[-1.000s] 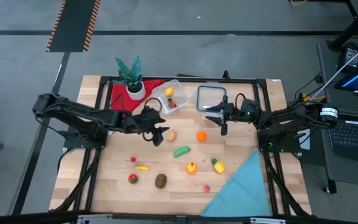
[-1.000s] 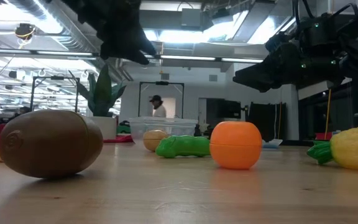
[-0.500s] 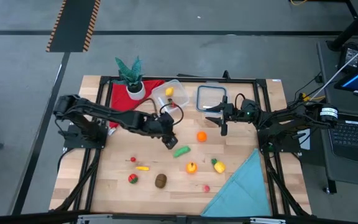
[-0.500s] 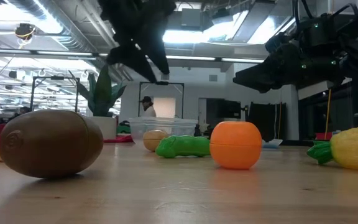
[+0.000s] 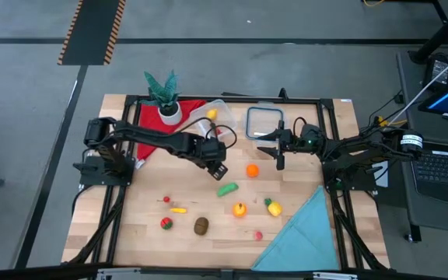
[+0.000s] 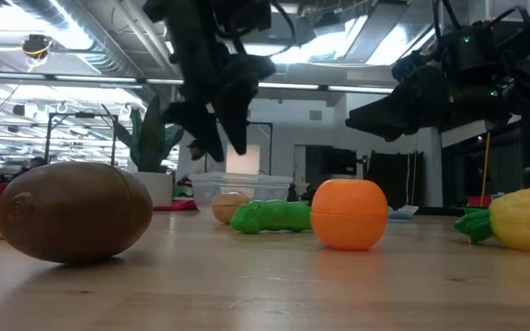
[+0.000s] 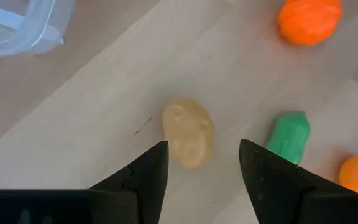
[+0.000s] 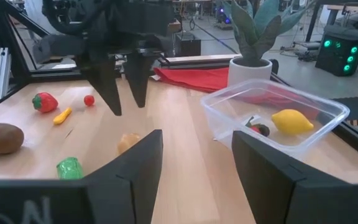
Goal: Pick and placing Produce into tupperware
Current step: Put the potato into the transparent bin
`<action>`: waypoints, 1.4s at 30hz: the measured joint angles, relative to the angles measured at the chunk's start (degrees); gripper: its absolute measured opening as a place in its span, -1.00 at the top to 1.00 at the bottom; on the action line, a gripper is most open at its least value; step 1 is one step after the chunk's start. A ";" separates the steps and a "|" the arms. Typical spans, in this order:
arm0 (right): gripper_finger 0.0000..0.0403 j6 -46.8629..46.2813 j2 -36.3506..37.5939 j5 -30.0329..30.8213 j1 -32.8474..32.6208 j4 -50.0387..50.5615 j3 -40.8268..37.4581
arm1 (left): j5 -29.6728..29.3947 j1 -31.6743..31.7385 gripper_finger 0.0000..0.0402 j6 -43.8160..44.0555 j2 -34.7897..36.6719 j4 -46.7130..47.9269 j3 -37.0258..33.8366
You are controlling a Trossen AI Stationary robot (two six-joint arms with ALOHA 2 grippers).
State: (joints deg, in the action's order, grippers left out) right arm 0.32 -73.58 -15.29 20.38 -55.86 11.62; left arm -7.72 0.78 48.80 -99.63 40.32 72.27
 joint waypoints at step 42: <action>0.03 1.43 0.00 0.02 0.00 1.16 0.00 | -0.83 1.06 -0.38 -11.96 -0.39 -1.17 -0.02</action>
State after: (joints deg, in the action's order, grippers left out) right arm 1.75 -73.58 -15.27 20.38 -54.70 11.62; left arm -8.54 1.84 36.84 -100.02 39.15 72.25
